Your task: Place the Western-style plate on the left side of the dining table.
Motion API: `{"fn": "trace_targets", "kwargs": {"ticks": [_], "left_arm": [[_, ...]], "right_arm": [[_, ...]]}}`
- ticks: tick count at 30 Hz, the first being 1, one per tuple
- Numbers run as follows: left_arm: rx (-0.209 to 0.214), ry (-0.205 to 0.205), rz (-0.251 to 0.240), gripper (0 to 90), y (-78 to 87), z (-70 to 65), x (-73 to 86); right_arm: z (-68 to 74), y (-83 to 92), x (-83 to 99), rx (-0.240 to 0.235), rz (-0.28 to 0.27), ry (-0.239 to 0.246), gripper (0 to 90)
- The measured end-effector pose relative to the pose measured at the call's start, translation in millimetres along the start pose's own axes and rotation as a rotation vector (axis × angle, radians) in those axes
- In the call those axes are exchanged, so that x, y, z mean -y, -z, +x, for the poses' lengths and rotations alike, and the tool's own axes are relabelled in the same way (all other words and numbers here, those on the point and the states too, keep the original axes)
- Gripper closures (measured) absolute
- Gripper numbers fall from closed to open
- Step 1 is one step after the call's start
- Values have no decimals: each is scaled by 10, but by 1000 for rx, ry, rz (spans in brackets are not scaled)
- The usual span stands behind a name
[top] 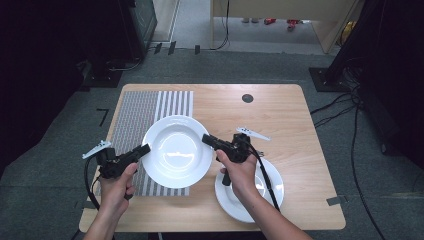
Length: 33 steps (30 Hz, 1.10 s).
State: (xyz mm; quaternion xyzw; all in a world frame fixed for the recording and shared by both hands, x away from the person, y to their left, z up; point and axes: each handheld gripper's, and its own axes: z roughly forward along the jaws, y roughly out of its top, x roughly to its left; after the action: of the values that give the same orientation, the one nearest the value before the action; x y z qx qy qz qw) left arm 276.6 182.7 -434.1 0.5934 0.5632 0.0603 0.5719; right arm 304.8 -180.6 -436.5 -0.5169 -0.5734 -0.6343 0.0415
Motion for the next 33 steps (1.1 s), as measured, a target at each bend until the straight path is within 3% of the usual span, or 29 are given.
{"fn": "trace_targets", "kwargs": {"ticks": [6,19,33], "left_arm": [[-19,15,-6,745,32,114,-35],[-38,55,-19,741,55,352,-120],[-83,65,-20,731,17,545,-233]], "right_arm": [[-5,-166,1,-3,19,-16,834],[47,-463,-45,4,39,-1,836],[47,-778,-108,17,60,3,833]]}}
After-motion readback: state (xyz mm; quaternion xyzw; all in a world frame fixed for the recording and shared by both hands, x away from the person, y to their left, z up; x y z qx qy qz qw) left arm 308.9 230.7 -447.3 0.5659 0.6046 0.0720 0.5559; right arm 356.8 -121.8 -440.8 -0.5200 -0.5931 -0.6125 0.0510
